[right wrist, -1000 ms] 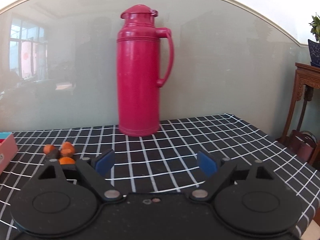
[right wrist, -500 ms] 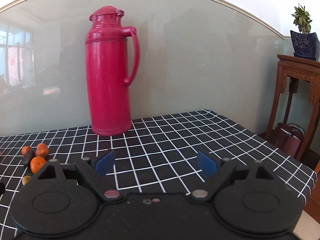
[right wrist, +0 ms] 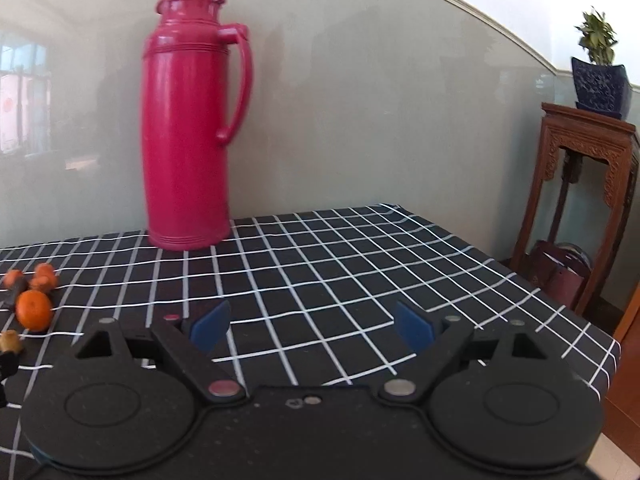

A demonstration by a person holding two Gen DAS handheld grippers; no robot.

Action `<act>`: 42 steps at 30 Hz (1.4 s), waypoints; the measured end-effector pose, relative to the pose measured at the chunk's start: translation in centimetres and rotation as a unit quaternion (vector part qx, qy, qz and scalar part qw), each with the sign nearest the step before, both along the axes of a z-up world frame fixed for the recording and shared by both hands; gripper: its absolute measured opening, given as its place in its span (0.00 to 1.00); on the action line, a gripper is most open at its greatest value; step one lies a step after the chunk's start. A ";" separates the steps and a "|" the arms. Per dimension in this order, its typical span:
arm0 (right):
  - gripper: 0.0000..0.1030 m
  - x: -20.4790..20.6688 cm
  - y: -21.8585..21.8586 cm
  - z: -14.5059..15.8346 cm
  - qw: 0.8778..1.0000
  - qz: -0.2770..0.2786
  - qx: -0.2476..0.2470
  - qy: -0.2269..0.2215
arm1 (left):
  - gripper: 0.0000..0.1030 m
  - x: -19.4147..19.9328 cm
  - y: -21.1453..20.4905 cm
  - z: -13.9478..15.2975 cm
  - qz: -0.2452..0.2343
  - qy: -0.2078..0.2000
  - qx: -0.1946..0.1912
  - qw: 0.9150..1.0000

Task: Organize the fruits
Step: 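Move the left gripper to the brown kiwi and close on it, then carry the kiwi with the left gripper into the red box and release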

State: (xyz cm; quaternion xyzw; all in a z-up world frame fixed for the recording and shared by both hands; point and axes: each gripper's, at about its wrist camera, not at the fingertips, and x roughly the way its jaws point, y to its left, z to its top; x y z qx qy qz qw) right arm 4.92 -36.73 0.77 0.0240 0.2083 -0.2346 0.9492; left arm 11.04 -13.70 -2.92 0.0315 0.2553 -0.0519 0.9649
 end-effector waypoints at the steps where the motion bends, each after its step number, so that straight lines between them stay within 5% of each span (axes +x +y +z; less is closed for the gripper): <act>1: 0.86 0.2 -0.3 -0.1 1.000 -0.005 0.004 0.006 | 1.00 0.2 -0.1 -0.1 0.002 0.000 0.005 1.000; 6: 0.86 0.6 -0.9 -0.5 1.000 -0.013 0.002 0.007 | 0.99 1.9 -0.5 -0.6 -0.001 0.014 0.006 1.000; 8: 0.86 0.9 -1.1 -0.8 1.000 -0.017 0.002 0.010 | 0.85 2.5 -0.6 -0.7 0.004 0.021 0.001 1.000; 10: 0.86 1.2 -1.3 -1.2 1.000 -0.021 0.009 0.015 | 0.53 3.3 -0.8 -1.0 0.007 0.042 0.002 0.999; 15: 0.86 1.5 -1.5 -1.5 0.999 -0.021 0.017 0.018 | 0.25 4.0 -0.3 -1.5 0.005 0.060 -0.017 0.998; 27: 0.86 1.8 -1.0 -1.2 0.999 -0.020 0.029 0.017 | 0.25 1.7 0.3 -0.1 -0.008 0.022 0.001 1.000; 42: 0.86 3.5 5.9 0.5 0.999 0.042 0.031 0.004 | 0.25 -1.3 10.3 3.5 0.066 -0.024 -0.005 0.998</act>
